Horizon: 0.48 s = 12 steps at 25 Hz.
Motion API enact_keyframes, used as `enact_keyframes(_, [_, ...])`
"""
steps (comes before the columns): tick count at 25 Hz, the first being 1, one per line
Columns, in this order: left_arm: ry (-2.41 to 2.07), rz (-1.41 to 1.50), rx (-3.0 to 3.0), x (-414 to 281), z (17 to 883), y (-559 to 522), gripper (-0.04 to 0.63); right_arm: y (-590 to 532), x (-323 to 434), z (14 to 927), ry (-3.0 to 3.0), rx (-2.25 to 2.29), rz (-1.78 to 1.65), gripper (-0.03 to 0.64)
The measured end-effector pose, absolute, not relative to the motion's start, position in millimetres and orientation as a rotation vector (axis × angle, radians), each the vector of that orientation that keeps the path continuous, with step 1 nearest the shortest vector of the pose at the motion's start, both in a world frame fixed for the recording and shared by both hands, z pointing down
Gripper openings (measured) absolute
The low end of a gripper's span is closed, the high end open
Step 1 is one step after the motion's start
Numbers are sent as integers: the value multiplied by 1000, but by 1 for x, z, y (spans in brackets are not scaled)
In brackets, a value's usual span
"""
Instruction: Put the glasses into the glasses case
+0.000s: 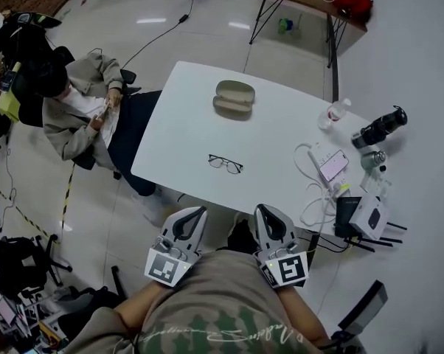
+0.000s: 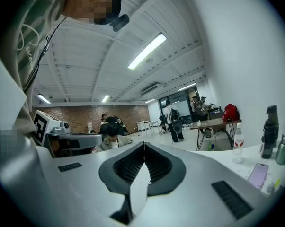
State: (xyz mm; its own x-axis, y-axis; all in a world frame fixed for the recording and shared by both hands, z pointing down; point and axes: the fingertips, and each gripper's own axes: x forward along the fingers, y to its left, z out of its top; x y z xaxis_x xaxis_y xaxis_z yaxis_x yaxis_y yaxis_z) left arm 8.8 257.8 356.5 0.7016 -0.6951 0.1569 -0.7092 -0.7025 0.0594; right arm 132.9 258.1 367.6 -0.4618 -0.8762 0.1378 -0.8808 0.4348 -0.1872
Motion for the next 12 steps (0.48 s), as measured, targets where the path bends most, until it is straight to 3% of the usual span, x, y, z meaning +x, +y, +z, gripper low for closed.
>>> enact_keyframes(12, [-1382,199,2738,11,342,209,6,199,142,364,-2782,1455,352,12])
